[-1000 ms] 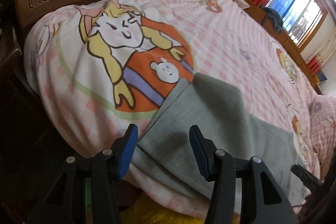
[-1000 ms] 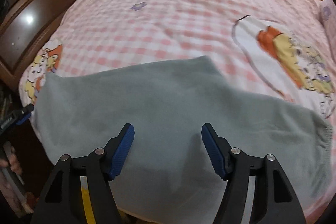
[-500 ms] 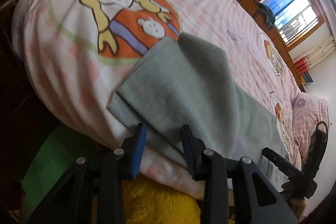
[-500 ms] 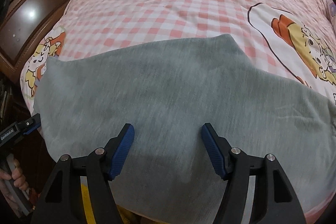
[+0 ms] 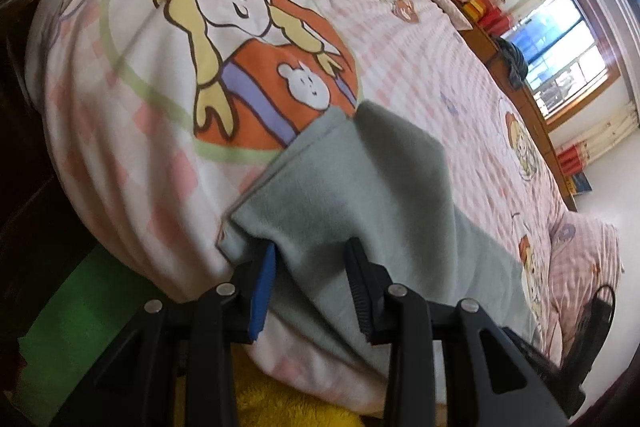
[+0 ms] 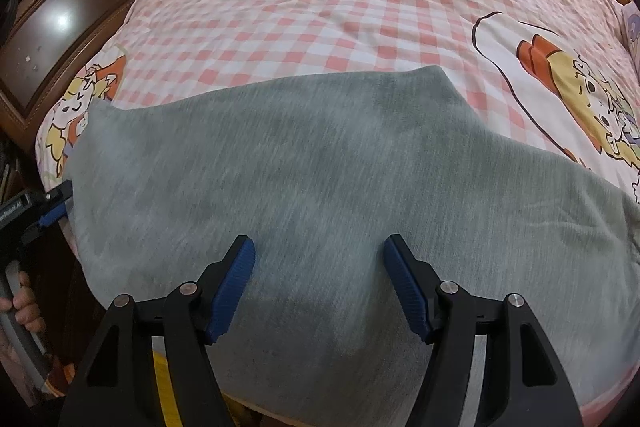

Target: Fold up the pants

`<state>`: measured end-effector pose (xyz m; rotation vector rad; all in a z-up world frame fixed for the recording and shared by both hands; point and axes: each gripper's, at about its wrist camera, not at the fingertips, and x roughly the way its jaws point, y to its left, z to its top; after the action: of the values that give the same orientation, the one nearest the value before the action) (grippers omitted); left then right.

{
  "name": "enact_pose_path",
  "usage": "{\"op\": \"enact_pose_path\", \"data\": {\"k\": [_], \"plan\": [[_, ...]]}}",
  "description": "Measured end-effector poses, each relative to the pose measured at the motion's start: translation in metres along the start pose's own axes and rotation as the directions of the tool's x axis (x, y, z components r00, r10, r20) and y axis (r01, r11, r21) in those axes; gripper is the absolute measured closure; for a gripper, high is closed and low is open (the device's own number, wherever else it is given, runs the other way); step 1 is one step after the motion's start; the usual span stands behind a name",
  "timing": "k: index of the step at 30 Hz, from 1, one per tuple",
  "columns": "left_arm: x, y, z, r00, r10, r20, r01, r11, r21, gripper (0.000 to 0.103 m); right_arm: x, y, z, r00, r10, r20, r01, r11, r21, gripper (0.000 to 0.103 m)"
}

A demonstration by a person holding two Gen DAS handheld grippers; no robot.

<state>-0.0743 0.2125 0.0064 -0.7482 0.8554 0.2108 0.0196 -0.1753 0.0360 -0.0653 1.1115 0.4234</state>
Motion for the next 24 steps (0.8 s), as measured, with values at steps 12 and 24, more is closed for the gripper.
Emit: {"op": "enact_pose_path", "data": {"k": [12,24], "plan": [[-0.034,0.009,0.001,0.994,0.046,0.101,-0.047,0.999,0.007,0.101,0.001,0.001,0.0,1.0,-0.005,0.003,0.005,1.0,-0.004,0.034],[-0.026,0.015,-0.009,0.96,0.265,0.092,-0.273,0.958,0.087,0.098,-0.018,-0.019,0.018,0.999,0.007,0.054,-0.008,1.0,0.018,0.036]]}}
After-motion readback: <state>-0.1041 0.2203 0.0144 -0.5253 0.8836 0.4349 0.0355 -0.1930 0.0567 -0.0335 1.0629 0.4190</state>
